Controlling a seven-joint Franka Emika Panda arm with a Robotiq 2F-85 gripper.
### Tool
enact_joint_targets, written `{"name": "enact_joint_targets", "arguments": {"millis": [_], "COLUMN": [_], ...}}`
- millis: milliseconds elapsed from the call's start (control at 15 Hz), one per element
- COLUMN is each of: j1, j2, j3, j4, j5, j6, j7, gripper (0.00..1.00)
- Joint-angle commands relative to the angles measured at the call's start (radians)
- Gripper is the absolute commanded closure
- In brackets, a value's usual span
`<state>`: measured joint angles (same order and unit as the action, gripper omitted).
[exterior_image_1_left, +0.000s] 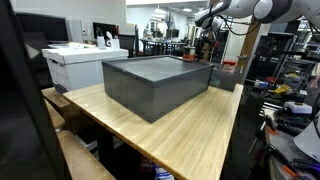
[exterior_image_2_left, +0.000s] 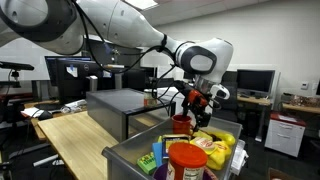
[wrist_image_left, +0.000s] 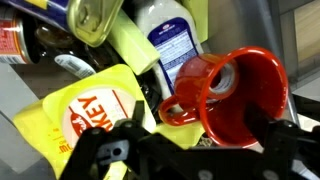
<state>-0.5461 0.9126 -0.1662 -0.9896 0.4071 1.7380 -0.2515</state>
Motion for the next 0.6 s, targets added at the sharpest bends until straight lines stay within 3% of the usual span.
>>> {"name": "enact_joint_targets", "arguments": {"millis": [0, 133, 200, 533], "j1": [-0.009, -0.007, -0.003, 0.008], "j2": [0.034, 0.043, 0.049, 0.036], "j3": [-0.003, -0.003, -0.001, 0.004], "j4": [0.065, 0.083, 0.098, 0.108], "j5": [-0.005, -0.003, -0.002, 0.002], "j6": [-0.057, -0.070, -0.082, -0.095], "j7": [0.020, 0.021, 0.021, 0.013], "gripper": [0.28, 0.41, 0.53, 0.84]}}
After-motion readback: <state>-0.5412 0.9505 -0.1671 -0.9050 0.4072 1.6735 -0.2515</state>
